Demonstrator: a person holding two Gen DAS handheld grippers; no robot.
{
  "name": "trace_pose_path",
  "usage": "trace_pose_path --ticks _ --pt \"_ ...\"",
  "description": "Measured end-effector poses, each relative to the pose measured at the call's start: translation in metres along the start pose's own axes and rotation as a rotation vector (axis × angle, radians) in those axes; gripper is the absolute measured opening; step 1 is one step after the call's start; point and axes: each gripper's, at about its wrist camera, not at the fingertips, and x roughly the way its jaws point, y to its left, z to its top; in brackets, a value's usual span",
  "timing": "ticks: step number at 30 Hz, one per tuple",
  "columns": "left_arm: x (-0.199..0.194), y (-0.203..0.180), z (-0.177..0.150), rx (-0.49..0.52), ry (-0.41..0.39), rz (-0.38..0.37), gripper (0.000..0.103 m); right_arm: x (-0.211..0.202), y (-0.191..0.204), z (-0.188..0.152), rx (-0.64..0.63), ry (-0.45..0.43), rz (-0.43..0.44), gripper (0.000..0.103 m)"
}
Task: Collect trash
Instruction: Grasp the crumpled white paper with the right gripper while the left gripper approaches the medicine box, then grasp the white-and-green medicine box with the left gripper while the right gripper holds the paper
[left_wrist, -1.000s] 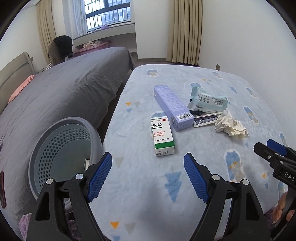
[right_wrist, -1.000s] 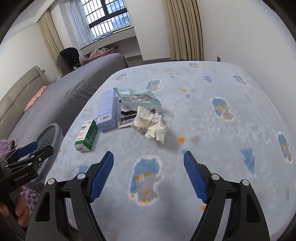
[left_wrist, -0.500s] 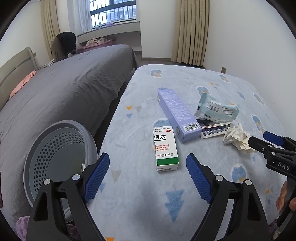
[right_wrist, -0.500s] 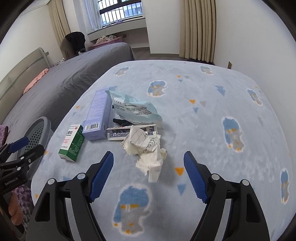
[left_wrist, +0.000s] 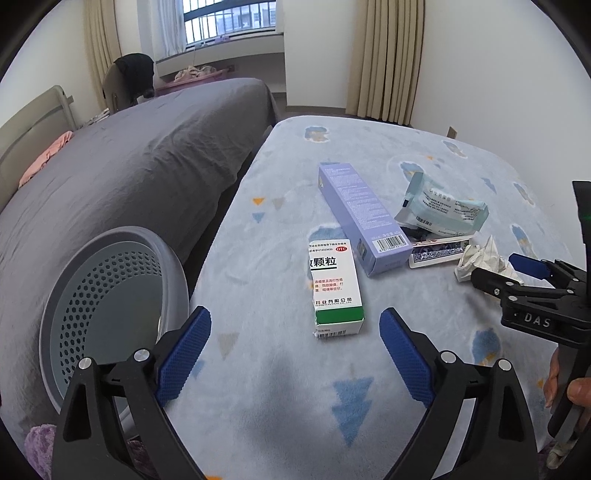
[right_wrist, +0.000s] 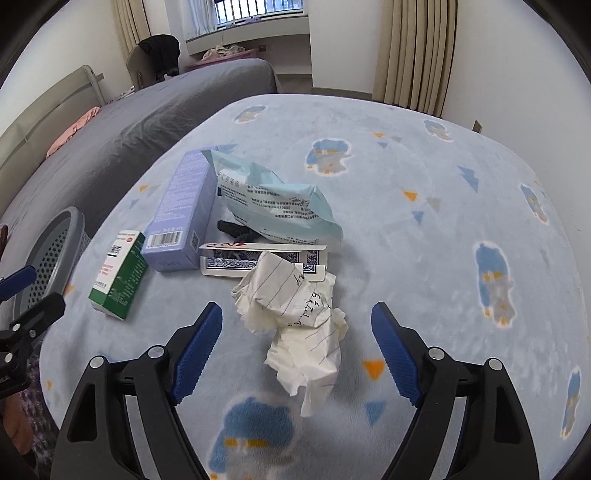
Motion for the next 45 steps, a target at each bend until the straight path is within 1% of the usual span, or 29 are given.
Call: trace_pose_path --ticks 11,13,15,16,17,21,29,33,39,45 --pt "0.003 -0.003 -0.003 0.000 0.010 0.000 0.092 0.014 0.001 0.003 -0.011 -0.002 -0.015 0.078" --pt "0.003 -0.003 -0.004 0.000 0.010 0.001 0.092 0.014 0.003 0.002 -0.021 -0.005 -0.009 0.067" --pt "0.003 -0.003 -0.004 -0.002 0.012 0.001 0.092 0.014 0.006 0.001 -0.032 0.004 -0.006 0.049" --pt "0.003 -0.003 -0.005 -0.003 0.012 0.002 0.092 0.014 0.006 0.001 -0.034 0.008 0.001 0.045" --pt "0.002 -0.003 -0.005 -0.003 0.012 0.003 0.092 0.014 0.007 0.001 -0.034 0.012 0.008 0.038" --pt "0.002 -0.004 -0.006 -0.006 0.014 0.006 0.092 0.005 0.004 -0.001 -0.014 0.001 0.037 0.036" --pt "0.008 -0.003 -0.005 -0.017 0.033 0.004 0.092 -0.023 -0.005 -0.003 0.063 -0.043 0.088 0.036" --pt "0.015 -0.005 -0.003 -0.022 0.052 0.001 0.092 -0.035 -0.013 -0.004 0.101 -0.072 0.096 0.036" --pt "0.024 -0.010 0.001 -0.020 0.062 -0.003 0.092 -0.051 -0.029 -0.003 0.149 -0.115 0.084 0.036" --pt "0.041 -0.017 0.007 -0.023 0.077 -0.007 0.092 -0.049 -0.038 -0.004 0.171 -0.106 0.092 0.036"
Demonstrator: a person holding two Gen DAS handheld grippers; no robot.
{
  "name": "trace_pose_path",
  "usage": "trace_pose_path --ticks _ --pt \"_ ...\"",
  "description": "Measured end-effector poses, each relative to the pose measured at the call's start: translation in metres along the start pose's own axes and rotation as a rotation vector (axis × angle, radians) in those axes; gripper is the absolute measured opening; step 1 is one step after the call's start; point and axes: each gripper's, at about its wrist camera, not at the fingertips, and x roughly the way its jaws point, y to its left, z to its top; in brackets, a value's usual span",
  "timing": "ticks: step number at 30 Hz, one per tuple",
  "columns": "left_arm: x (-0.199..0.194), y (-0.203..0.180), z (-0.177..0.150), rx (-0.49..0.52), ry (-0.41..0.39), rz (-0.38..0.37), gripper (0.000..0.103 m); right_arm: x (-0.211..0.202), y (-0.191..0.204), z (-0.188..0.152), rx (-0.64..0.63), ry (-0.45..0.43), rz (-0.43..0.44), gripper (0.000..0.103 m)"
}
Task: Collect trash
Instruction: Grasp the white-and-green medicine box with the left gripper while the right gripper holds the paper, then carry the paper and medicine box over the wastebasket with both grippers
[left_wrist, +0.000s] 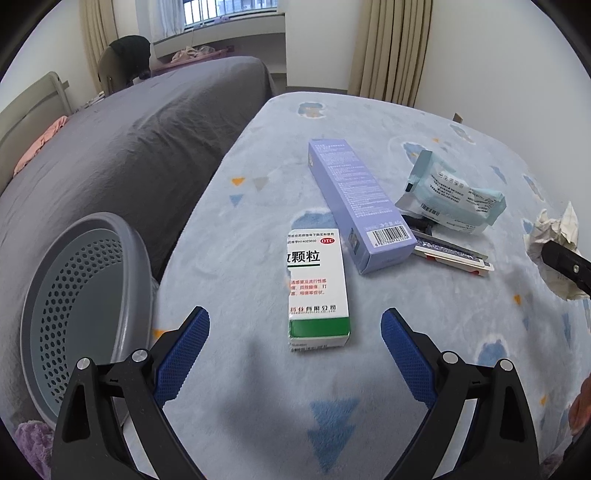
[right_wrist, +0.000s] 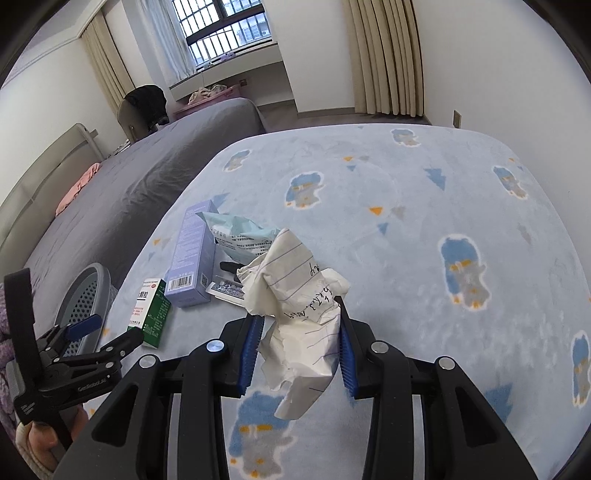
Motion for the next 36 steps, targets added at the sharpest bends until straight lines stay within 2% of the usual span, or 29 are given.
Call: trace_pose_path --ticks 6,8,10,15,17,30,32,36 --pt "0.026 0.002 0.008 -0.015 0.026 0.025 0.092 0.000 0.001 0.000 -0.004 0.000 0.012 0.036" --pt "0.031 0.003 0.009 -0.023 0.034 0.025 0.088 0.001 0.002 -0.001 -0.008 0.000 0.012 0.036" --pt "0.036 0.004 0.009 -0.028 0.046 0.016 0.081 0.001 0.001 -0.002 -0.009 0.003 0.013 0.036" --pt "0.040 0.003 0.008 -0.021 0.060 -0.001 0.049 0.003 0.002 -0.003 -0.012 0.009 0.013 0.036" --pt "0.038 0.001 0.008 -0.011 0.059 -0.015 0.041 0.002 0.003 -0.003 -0.014 0.008 0.013 0.036" --pt "0.005 0.008 -0.009 0.018 0.024 -0.045 0.038 0.006 0.015 -0.005 -0.044 0.010 0.000 0.036" --pt "0.002 0.009 -0.015 0.027 0.030 -0.050 0.038 0.006 0.018 -0.006 -0.050 0.009 -0.003 0.036" --pt "0.005 0.010 -0.027 0.028 0.090 -0.058 0.038 0.006 0.024 -0.005 -0.059 0.006 -0.002 0.036"
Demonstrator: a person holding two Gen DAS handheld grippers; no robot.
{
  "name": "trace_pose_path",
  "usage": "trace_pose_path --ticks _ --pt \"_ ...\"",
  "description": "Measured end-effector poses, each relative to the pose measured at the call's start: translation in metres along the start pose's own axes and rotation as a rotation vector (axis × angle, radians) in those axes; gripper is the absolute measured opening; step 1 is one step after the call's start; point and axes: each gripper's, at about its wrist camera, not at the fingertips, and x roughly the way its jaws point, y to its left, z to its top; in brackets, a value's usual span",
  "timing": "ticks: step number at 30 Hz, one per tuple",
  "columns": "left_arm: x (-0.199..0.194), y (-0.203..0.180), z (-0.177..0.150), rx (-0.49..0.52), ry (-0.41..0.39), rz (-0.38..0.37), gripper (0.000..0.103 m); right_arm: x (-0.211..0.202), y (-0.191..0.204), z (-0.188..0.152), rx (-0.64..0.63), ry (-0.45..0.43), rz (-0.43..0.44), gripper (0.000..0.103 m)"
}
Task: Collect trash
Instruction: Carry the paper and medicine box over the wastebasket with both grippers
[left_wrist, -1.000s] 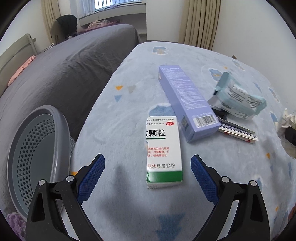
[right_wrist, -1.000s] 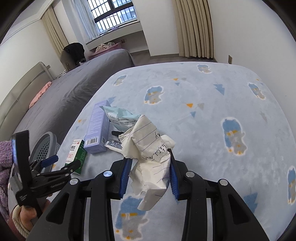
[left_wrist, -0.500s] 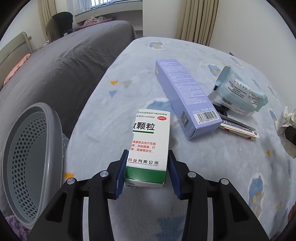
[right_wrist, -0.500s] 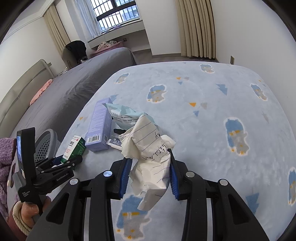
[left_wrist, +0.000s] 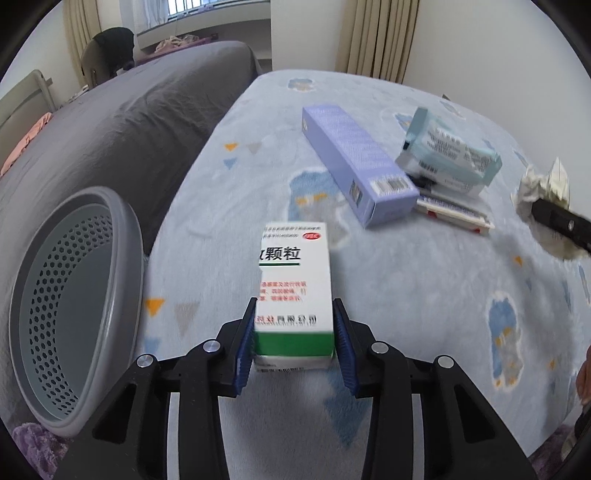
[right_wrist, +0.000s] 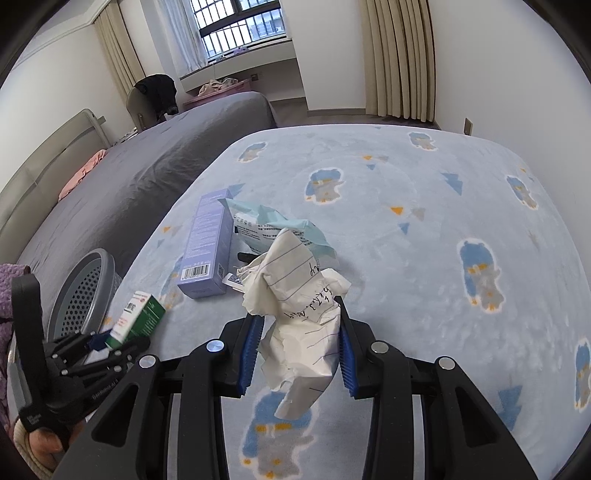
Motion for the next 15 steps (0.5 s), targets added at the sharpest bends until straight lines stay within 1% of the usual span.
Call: trace_pose_path --ticks 2,4,5,6,8,15 --pt "0.0022 0.0014 -0.0043 0.000 0.018 0.000 0.038 0.0000 0.0032 -0.0002 -0.007 -0.001 0.000 0.036" --pt "0.0003 0.0027 -0.0067 0.003 0.013 0.004 0.041 -0.0002 0.0054 0.0001 -0.011 -0.002 0.002 0.036" --pt "-0.0005 0.0032 -0.0079 0.005 0.012 0.008 0.046 -0.0002 0.0058 0.0004 -0.012 -0.002 0.003 0.036" --pt "-0.0016 0.0037 -0.0083 0.006 0.008 0.016 0.055 -0.0003 0.0058 0.0004 -0.013 -0.002 0.004 0.036" --pt "-0.0046 0.0053 -0.0099 0.006 -0.004 0.022 0.061 -0.0006 0.0057 0.0004 -0.014 -0.001 0.005 0.036" --pt "-0.0043 0.0070 -0.0024 0.026 -0.037 0.057 0.066 -0.0022 0.0040 0.0008 -0.005 -0.006 0.013 0.036"
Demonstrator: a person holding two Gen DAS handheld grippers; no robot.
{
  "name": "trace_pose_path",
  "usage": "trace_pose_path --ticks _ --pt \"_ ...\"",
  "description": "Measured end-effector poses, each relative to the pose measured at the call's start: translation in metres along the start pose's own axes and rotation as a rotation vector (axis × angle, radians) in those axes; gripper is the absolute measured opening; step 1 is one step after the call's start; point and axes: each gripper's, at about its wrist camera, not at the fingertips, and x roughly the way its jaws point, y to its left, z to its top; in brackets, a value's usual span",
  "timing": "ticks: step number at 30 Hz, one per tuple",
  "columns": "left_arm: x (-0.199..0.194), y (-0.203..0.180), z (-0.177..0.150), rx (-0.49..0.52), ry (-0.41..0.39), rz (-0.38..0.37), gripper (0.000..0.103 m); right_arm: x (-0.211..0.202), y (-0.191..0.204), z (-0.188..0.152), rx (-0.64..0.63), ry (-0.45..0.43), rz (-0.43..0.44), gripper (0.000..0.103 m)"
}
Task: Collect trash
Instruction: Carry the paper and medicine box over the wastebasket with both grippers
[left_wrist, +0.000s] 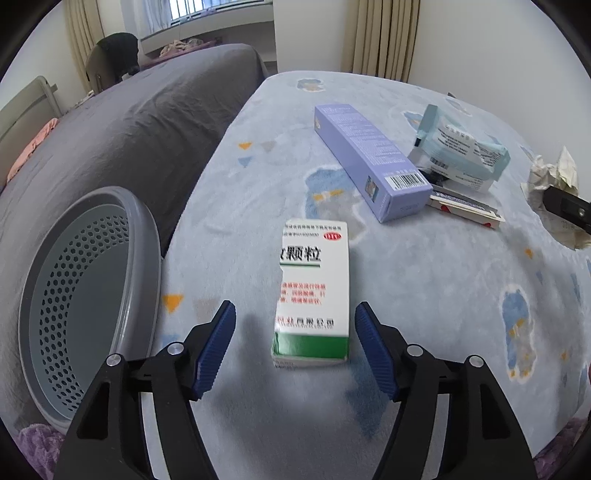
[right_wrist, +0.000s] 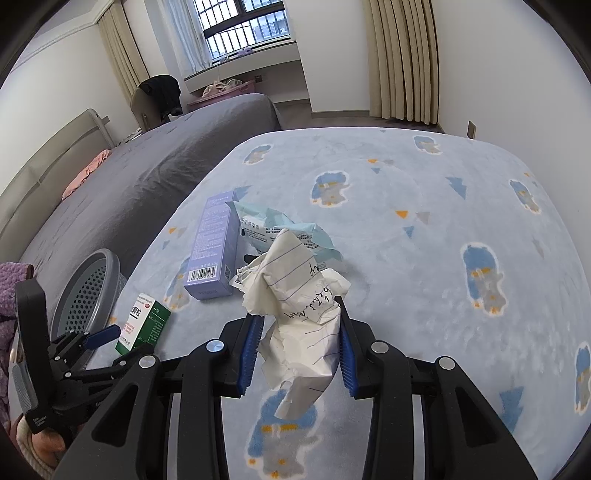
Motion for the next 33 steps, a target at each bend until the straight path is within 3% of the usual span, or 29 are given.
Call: trace_pose_path --ticks 7,9,12,23,33 --pt "0.015 -0.003 0.016 -0.005 0.006 0.000 0.066 -0.002 -0.003 -0.001 0.002 -0.001 0.005 0.036" --pt "0.018 -0.006 0.017 -0.003 0.016 -0.013 0.044 -0.002 -0.004 -0.001 0.004 0.000 0.005 0.036" --pt "0.018 -0.009 0.017 0.008 0.022 -0.026 0.036 -0.002 -0.004 -0.001 0.002 0.000 0.001 0.036" --pt "-0.027 0.011 -0.003 0.010 -0.036 -0.024 0.036 -0.008 0.022 -0.008 -0.020 -0.016 -0.015 0.036" --pt "-0.087 0.070 -0.020 -0.022 -0.136 0.012 0.036 -0.011 0.105 -0.038 -0.048 -0.011 0.052 0.036"
